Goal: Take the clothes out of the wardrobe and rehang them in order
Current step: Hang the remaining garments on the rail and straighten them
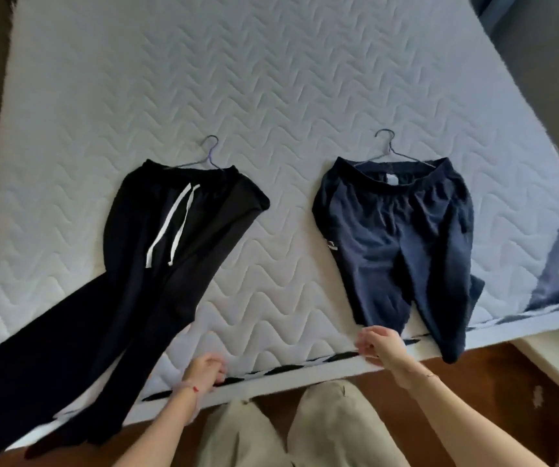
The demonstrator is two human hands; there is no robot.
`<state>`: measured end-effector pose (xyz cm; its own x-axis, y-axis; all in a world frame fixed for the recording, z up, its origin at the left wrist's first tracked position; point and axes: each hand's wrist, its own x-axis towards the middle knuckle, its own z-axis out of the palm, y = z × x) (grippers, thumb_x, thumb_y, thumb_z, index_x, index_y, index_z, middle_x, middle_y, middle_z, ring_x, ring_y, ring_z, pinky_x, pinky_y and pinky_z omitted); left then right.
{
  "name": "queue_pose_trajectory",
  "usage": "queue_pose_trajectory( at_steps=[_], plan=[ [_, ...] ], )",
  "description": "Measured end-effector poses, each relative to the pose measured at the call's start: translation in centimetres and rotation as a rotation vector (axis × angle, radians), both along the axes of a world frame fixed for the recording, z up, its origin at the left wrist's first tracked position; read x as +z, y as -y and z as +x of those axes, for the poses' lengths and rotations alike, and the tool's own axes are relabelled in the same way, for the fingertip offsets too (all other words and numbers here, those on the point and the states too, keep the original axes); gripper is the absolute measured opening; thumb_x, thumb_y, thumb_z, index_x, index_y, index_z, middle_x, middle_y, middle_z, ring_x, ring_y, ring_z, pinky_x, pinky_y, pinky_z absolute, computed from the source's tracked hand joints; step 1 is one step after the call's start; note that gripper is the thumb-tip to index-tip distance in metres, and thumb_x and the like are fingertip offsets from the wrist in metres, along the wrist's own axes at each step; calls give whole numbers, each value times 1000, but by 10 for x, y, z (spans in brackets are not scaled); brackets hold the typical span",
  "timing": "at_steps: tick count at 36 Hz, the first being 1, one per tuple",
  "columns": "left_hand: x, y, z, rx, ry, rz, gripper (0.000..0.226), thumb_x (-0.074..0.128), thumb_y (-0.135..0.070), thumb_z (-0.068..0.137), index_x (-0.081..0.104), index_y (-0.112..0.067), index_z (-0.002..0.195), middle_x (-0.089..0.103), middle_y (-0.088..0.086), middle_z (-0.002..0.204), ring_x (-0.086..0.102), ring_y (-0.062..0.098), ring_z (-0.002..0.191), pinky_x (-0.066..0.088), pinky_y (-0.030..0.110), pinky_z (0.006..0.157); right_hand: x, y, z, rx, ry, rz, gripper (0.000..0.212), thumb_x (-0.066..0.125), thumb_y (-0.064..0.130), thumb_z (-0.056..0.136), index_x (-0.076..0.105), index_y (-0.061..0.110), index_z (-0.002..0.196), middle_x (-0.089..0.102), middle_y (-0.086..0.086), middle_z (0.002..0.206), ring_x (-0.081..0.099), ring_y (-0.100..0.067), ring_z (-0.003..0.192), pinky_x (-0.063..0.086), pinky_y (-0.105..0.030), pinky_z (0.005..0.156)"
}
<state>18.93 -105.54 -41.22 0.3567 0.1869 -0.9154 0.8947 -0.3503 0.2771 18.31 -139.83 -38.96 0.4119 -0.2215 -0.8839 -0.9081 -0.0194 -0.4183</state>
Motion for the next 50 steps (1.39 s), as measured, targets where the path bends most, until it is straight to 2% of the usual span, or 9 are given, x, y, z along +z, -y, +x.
queue_pose_trajectory(
  at_steps=[5,10,14,19,23,28,36,41,50],
  plan=[
    [-6,37,-12,165,-60,73,16,44,-6,91,59,-7,86,62,13,79,52,20,62,36,25,55,-9,55,91,49,49,-4,16,47,10,92,62,10,91,65,-7,76,59,-19,67,47,-25,61],
    [-28,78,29,69,10,112,19,45,-1,91,63,-1,95,63,10,73,55,20,63,41,25,53,-29,89,162,56,117,10,17,50,14,91,65,10,98,67,-9,86,62,-19,75,51,-27,70],
    [-49,109,94,-155,98,109,22,47,-9,92,60,-25,83,65,6,97,62,23,95,44,25,80,-55,105,214,48,145,-6,21,49,15,91,65,10,103,68,-8,91,62,-18,81,52,-28,75],
    [-82,151,192,-458,275,175,39,43,-2,90,55,-13,125,53,8,131,52,24,120,38,29,101,-84,124,273,130,210,-73,23,48,9,90,61,13,109,66,-8,104,60,-20,95,51,-32,84],
    [-102,185,254,-649,436,256,50,50,-8,89,41,-15,137,42,5,141,42,23,129,37,33,105,-104,150,316,227,245,-204,31,50,12,90,57,15,120,64,-12,114,60,-26,102,48,-41,95],
    [-127,210,290,-907,504,358,64,52,-21,91,23,-17,147,21,4,156,26,23,141,27,35,113,-117,188,360,265,277,-484,39,48,12,87,54,12,126,61,-7,126,56,-25,112,41,-30,91],
    [-160,209,284,-1045,621,415,75,82,-15,59,55,-11,129,51,9,140,53,30,124,49,43,96,-130,242,393,477,235,-698,54,49,7,88,37,6,141,41,-16,143,47,-34,122,41,-38,96],
    [-165,207,283,-1074,655,448,84,91,-18,46,60,-13,124,57,7,133,60,28,117,52,41,89,-149,269,397,620,44,-739,61,46,13,89,25,9,147,27,-12,153,25,-32,140,16,-58,113],
    [-168,213,280,-1021,621,466,81,90,-11,46,60,-14,122,56,9,134,57,30,120,53,43,89,-160,271,382,734,161,-960,30,50,29,93,64,12,114,57,-18,117,51,-39,111,24,-52,110]
  ],
)
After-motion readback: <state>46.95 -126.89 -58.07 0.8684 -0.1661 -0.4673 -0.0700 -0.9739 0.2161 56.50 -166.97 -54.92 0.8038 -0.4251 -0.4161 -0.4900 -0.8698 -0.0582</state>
